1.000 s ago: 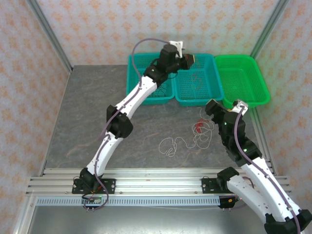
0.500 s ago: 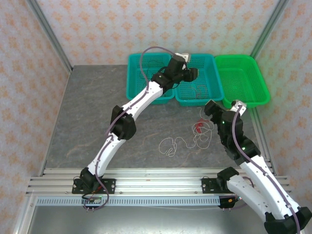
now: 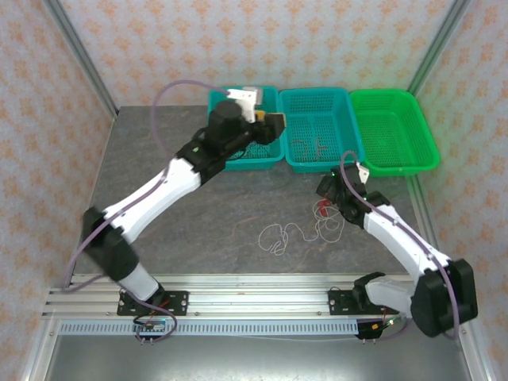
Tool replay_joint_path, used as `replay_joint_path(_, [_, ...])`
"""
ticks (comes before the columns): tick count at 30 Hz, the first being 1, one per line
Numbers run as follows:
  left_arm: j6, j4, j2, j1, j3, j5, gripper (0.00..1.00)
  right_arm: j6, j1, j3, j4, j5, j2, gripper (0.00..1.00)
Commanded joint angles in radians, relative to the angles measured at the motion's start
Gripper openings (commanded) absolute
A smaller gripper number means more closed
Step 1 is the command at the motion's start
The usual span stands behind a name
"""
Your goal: Untangle the cables
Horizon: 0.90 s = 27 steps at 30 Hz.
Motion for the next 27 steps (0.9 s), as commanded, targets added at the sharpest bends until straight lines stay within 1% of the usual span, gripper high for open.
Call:
replay_joint_path(1, [0.028, 0.03, -0.093, 0.002, -0.191, -0.018, 0.66, -0.021, -0.008, -0.009, 0.046, -0.136, 0.095, 0.89])
replay_joint_path(3, [0.043, 0.006, -0.165, 0.002, -0.284, -0.009, 0.67, -0.043, -0.008, 0.004, 0.062, -0.203, 0.175, 0.84])
replay_joint_path(5, [0.043, -0.018, -0.226, 0.002, -0.374, -0.031, 0.67, -0.068, -0.008, 0.032, 0.051, -0.249, 0.261, 0.71])
replay_joint_path(6, [0.04, -0.025, -0.246, 0.002, -0.404, -0.045, 0.67, -0.074, -0.008, 0.045, 0.039, -0.261, 0.292, 0.62])
replay_joint_path(8, [0.037, -0.055, -0.277, 0.003, -0.448, -0.074, 0.67, -0.101, -0.005, 0.067, 0.032, -0.296, 0.342, 0.36])
replay_joint_path(10, [0.036, -0.082, -0.292, 0.002, -0.462, -0.092, 0.67, -0.122, 0.01, 0.083, 0.025, -0.312, 0.35, 0.14])
replay_joint_path(11, [0.033, -0.093, -0.298, 0.002, -0.468, -0.098, 0.67, -0.14, 0.032, 0.09, 0.023, -0.311, 0.337, 0.08])
replay_joint_path(12, [0.033, -0.098, -0.3, 0.002, -0.471, -0.098, 0.67, -0.154, 0.053, 0.095, 0.022, -0.313, 0.321, 0.05])
replay_joint_path(14, [0.034, -0.107, -0.303, 0.002, -0.483, -0.091, 0.68, -0.178, 0.097, 0.107, 0.029, -0.353, 0.285, 0.02])
replay_joint_path(15, [0.033, -0.109, -0.303, 0.002, -0.491, -0.086, 0.68, -0.185, 0.11, 0.11, 0.04, -0.403, 0.272, 0.01])
replay_joint_path(17, [0.025, -0.119, -0.296, 0.002, -0.508, -0.077, 0.68, -0.192, 0.148, 0.113, 0.102, -0.557, 0.268, 0.01])
replay_joint_path(18, [0.019, -0.122, -0.291, 0.002, -0.516, -0.074, 0.68, -0.188, 0.174, 0.115, 0.13, -0.596, 0.278, 0.02])
replay_joint_path(20, [0.001, -0.121, -0.285, 0.003, -0.535, -0.072, 0.68, -0.189, 0.245, 0.134, 0.181, -0.655, 0.324, 0.03])
replay_joint_path(23, [-0.026, -0.112, -0.284, 0.003, -0.561, -0.089, 0.68, -0.211, 0.344, 0.199, 0.186, -0.679, 0.439, 0.06])
replay_joint_path(24, [-0.035, -0.113, -0.285, 0.003, -0.567, -0.097, 0.68, -0.215, 0.365, 0.226, 0.175, -0.687, 0.471, 0.09])
replay_joint_path(25, [-0.043, -0.112, -0.287, 0.003, -0.576, -0.104, 0.68, -0.219, 0.382, 0.254, 0.161, -0.696, 0.503, 0.16])
replay_joint_path(26, [-0.051, -0.115, -0.29, 0.003, -0.584, -0.111, 0.68, -0.221, 0.392, 0.278, 0.152, -0.698, 0.517, 0.28])
replay_joint_path(27, [-0.059, -0.124, -0.293, 0.003, -0.589, -0.121, 0.68, -0.222, 0.394, 0.288, 0.149, -0.688, 0.515, 0.34])
